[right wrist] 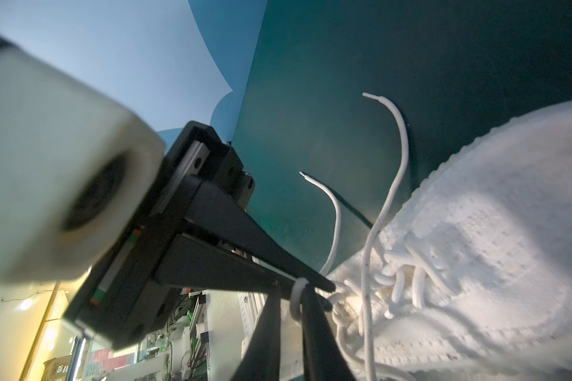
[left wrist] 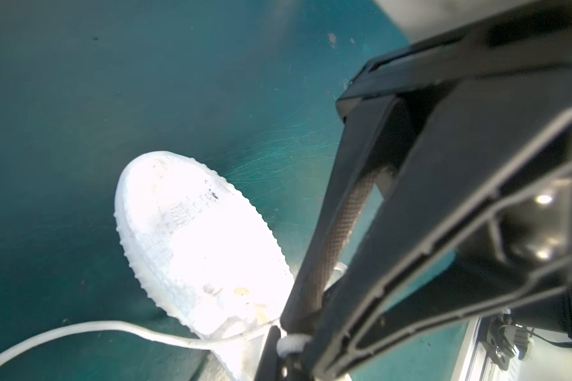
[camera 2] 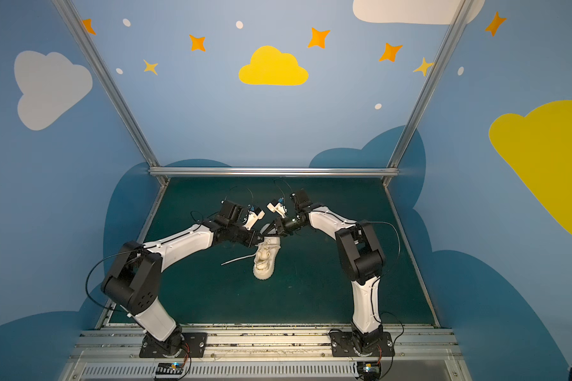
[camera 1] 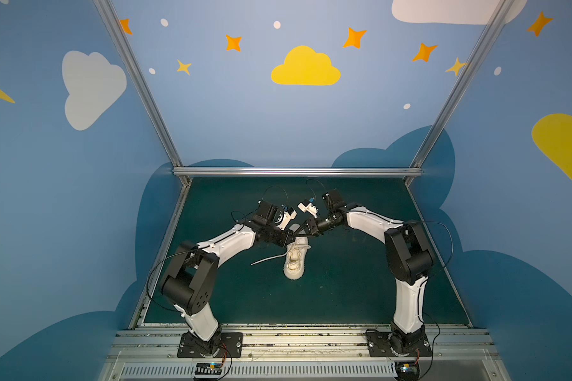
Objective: Tie the shoes
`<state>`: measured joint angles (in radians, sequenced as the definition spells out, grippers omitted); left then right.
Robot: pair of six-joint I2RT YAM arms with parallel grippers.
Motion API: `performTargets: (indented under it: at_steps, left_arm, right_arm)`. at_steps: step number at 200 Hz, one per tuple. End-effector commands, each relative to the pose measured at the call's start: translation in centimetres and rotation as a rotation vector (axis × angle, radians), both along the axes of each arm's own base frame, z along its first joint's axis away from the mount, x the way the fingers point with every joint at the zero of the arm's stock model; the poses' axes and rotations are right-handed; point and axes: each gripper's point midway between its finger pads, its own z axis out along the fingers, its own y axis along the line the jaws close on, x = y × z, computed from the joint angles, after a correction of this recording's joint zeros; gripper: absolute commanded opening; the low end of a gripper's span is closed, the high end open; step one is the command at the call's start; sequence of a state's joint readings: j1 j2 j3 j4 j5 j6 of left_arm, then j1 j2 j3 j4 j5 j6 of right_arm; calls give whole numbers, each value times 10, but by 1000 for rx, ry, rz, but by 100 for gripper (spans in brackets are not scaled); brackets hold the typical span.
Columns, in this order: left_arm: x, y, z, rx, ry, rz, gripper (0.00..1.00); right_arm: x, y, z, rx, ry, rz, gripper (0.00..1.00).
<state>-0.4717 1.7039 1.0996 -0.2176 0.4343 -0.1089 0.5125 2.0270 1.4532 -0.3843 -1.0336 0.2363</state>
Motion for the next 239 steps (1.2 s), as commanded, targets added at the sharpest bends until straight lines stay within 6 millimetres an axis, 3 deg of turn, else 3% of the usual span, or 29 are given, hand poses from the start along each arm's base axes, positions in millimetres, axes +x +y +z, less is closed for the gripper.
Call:
performTargets:
  at_steps: [1,25,60,119,158,239]
  left_arm:
    - [6,-9,20,-46,-50,-17,5]
    - [5,-8,19,-45,-51,-16,8]
    - [6,0,21,-27,-68,-26,28]
    - [13,30,37,24,-112,-94,47]
    - [11,40,31,122,-215,-282,46]
    - [0,43,-18,229,-456,-735,42]
  right_arm:
    - [2,3,-1,7,4,6,13]
    - [3,3,0,10,4,6,0]
    - [9,-6,-6,-8,9,-33,0]
    - [20,-16,-18,-39,25,-68,0]
    - [22,-20,-28,-58,43,-73,0]
    - [22,-25,-47,-84,106,-70,0]
